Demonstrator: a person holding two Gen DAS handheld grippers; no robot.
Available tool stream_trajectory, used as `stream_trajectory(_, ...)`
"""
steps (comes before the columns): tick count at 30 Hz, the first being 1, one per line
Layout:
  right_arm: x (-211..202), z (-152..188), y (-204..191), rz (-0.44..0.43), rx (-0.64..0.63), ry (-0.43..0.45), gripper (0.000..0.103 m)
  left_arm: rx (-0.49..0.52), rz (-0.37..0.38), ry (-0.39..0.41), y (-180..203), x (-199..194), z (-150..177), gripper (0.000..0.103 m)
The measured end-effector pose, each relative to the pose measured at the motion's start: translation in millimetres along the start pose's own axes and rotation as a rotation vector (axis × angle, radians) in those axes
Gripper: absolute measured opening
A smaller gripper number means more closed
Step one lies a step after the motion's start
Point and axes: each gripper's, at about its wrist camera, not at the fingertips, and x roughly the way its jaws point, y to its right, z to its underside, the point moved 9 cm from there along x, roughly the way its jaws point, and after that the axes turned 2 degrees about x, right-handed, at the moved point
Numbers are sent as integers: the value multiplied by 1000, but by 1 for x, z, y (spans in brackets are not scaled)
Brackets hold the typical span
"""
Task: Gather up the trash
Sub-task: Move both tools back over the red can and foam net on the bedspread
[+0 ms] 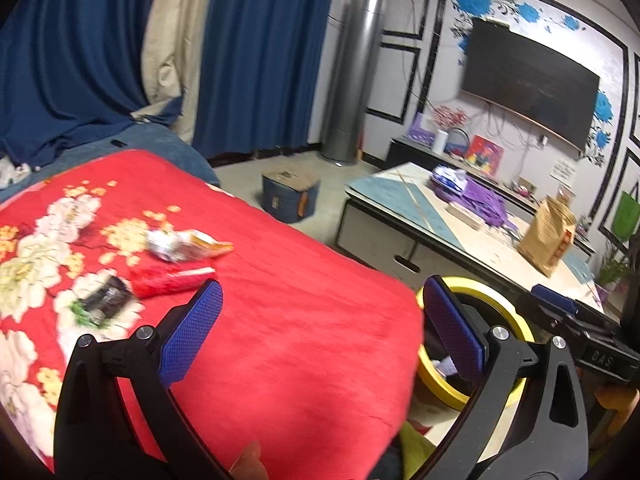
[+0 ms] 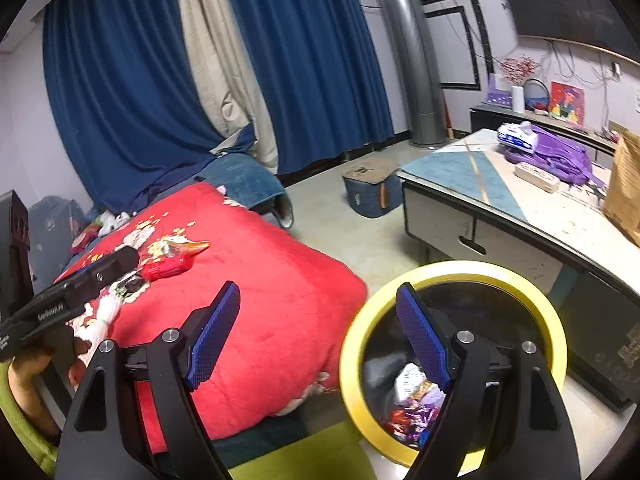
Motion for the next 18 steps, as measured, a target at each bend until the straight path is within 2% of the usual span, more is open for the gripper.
stream_trajectory(7, 12, -4, -32, -52, -49, -17, 79, -18, -64, 47, -30, -17, -13, 92)
stream_trajectory(18, 43, -7, -93, -160, -150, -62, 82, -75, -167, 57, -88, -31, -24, 92)
